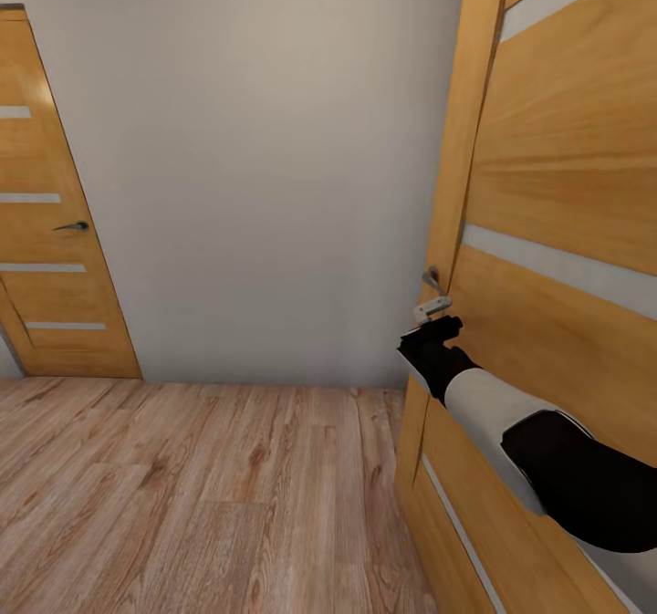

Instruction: Move the two storage containers from the living room to the garage. In the garage, place one container on the floor and stack the other container on top of it (either order is fine).

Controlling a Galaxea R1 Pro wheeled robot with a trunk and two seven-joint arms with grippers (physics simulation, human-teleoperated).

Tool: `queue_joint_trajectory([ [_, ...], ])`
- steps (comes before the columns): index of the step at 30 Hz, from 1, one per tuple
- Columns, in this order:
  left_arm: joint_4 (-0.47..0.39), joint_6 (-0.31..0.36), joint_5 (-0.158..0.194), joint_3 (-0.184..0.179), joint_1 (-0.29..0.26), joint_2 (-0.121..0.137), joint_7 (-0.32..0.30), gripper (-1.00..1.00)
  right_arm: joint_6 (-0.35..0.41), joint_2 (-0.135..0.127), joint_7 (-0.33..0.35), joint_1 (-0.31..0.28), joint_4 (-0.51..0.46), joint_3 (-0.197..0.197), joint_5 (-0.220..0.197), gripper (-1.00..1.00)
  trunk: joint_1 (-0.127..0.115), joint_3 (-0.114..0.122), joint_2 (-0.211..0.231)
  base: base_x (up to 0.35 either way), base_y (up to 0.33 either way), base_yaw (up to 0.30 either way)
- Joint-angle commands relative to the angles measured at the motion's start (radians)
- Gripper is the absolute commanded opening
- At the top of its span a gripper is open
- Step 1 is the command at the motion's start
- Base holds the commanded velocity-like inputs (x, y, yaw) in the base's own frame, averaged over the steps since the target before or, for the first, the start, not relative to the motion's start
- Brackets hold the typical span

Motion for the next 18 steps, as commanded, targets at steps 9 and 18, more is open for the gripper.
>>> queue_joint_trajectory([
  [9,-0.001,-0.001,0.002,0.0,0.0,0.0,-0.001,1.0,0.008,-0.002,-0.013,-0.001,0.0,0.009,-0.01,1.0,0.0,-0.001,-0.001,0.0,0.0,0.0],
  [18,-0.001,-0.001,0.002,0.0,0.0,0.0,-0.001,1.0,0.008,-0.037,-0.037,-0.001,0.015,0.011,-0.016,1.0,0.0,-0.001,-0.001,0.0,0.0,0.0],
])
